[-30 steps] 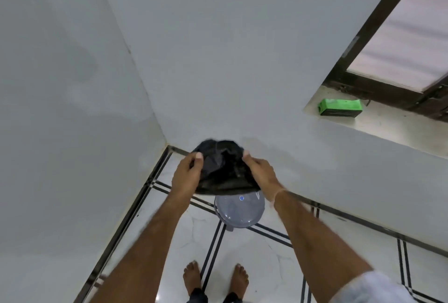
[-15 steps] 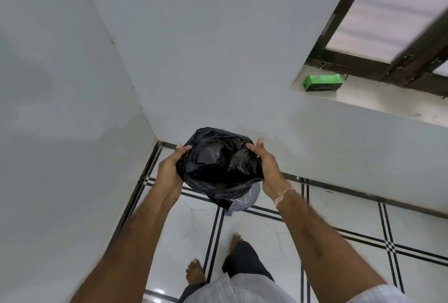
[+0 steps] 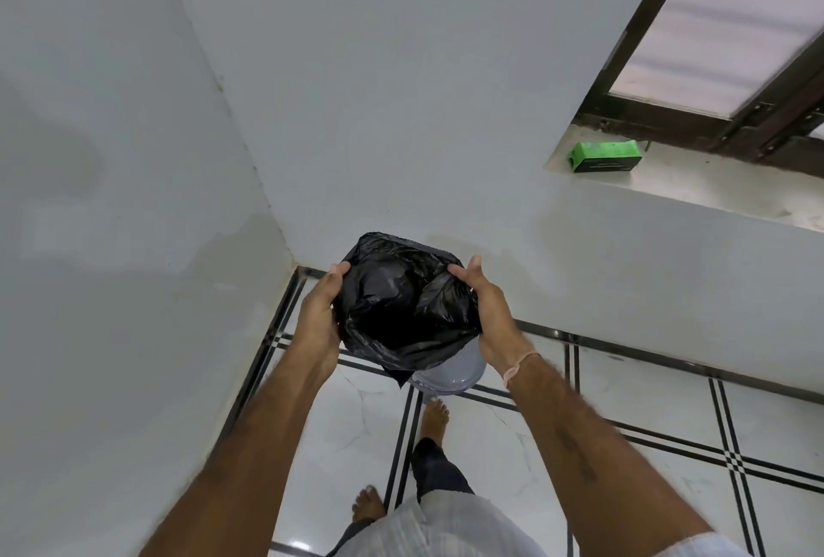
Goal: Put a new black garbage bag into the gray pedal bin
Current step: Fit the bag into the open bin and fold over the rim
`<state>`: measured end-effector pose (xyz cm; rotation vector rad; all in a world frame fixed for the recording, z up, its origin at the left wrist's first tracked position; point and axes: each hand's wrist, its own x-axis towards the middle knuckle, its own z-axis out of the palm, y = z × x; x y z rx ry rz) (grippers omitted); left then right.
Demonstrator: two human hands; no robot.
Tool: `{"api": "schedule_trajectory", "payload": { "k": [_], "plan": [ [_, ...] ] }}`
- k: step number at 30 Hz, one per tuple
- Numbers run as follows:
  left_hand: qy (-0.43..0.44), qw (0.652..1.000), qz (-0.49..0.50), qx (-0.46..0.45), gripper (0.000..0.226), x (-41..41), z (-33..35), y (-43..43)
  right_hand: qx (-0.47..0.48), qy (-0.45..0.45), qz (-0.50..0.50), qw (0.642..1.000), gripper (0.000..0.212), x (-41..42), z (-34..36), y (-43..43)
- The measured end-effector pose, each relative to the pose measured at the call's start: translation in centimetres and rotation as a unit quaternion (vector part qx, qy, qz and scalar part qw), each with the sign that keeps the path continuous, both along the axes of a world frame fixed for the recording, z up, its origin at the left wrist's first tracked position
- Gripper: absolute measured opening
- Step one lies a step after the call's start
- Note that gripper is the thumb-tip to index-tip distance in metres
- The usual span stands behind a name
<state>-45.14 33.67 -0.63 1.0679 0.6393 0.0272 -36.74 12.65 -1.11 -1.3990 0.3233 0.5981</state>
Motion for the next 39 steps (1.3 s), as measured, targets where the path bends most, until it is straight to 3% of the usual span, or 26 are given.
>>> {"api": "schedule_trajectory", "payload": {
  "k": [3, 6, 7, 9, 10, 14, 17, 20, 24, 30, 32, 36, 39],
  "plan": [
    [0.014, 1.000, -0.002, 0.002, 0.050, 0.5, -1.0, 0.3, 0.007, 0.016, -0.008, 1.000, 0.058, 0.6, -1.1, 0.1],
    [0.019, 1.000, -0.011, 0.009, 0.050, 1.1, -2.1, 0.5, 0.031, 0.030, -0.010, 0.999, 0.106, 1.5, -1.8, 0.1],
    [0.020, 1.000, -0.013, 0.010, 0.048, 1.3, -2.2, 0.3, 0.030, 0.032, -0.010, 0.999, 0.108, 2.0, -2.2, -0.1],
    [0.014, 1.000, -0.025, 0.012, 0.041, 1.9, -2.6, 0.1, 0.022, 0.032, -0.007, 0.999, 0.073, 2.8, -2.6, -0.4],
    [0.014, 0.999, -0.032, 0.012, 0.040, 2.1, -2.8, -0.1, 0.018, 0.044, -0.013, 0.999, 0.065, 3.2, -2.9, -0.6],
    [0.035, 0.998, -0.056, 0.018, 0.045, 3.5, -4.4, -0.4, 0.004, 0.081, -0.049, 0.995, 0.097, 5.1, -5.7, -1.2],
    [0.046, 0.997, -0.057, 0.018, 0.047, 4.5, -5.5, -0.8, -0.008, 0.084, -0.048, 0.995, 0.062, 5.9, -6.9, -1.7],
    [0.055, 0.997, -0.052, 0.021, 0.048, 5.4, -6.8, -1.3, -0.029, 0.079, -0.051, 0.995, 0.050, 6.5, -8.1, -2.3],
    [0.077, 0.996, -0.032, 0.012, 0.062, 6.7, -9.7, -2.2, -0.056, 0.071, -0.059, 0.994, 0.052, 6.9, -10.1, -3.0],
    [0.104, 0.994, -0.012, -0.036, 0.056, 9.6, -16.3, -4.5, -0.091, 0.047, -0.073, 0.992, 0.057, 8.6, -15.3, -4.8],
    [0.117, 0.991, -0.003, -0.071, 0.058, 10.5, -19.4, -5.2, -0.105, 0.042, -0.065, 0.991, 0.063, 9.3, -18.1, -5.4],
    [0.131, 0.982, 0.010, -0.133, 0.051, 12.5, -26.5, -6.2, -0.111, 0.043, -0.071, 0.990, 0.047, 10.9, -25.1, -6.8],
    [0.154, 0.976, 0.033, -0.147, 0.057, 13.6, -32.5, -6.8, -0.117, 0.038, -0.073, 0.990, 0.051, 11.7, -30.3, -6.9]
  ]
}}
